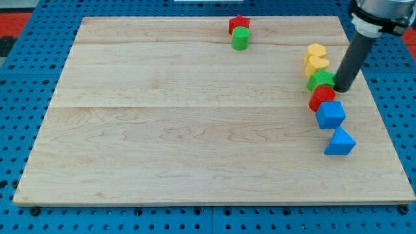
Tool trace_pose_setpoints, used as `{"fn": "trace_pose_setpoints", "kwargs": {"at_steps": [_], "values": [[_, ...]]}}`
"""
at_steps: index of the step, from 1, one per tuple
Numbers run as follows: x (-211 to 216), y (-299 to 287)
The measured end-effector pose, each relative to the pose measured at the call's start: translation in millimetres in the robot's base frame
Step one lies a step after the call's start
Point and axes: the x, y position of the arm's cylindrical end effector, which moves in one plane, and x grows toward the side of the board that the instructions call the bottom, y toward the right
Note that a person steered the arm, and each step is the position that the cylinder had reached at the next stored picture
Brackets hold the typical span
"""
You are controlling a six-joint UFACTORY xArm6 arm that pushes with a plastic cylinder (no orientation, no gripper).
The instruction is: Move the green star closer to the green cube
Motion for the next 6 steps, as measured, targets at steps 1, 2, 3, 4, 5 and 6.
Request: {"fn": "trace_pose_setpoints", "kwargs": {"at_steps": [1, 2, 3, 4, 5, 6], "values": [[-27.9, -6.7], [-30.7, -38.7], [-12.2, -50.3], [12.6, -46.7], [40.8, -55.6], [53.8, -85.5]]}}
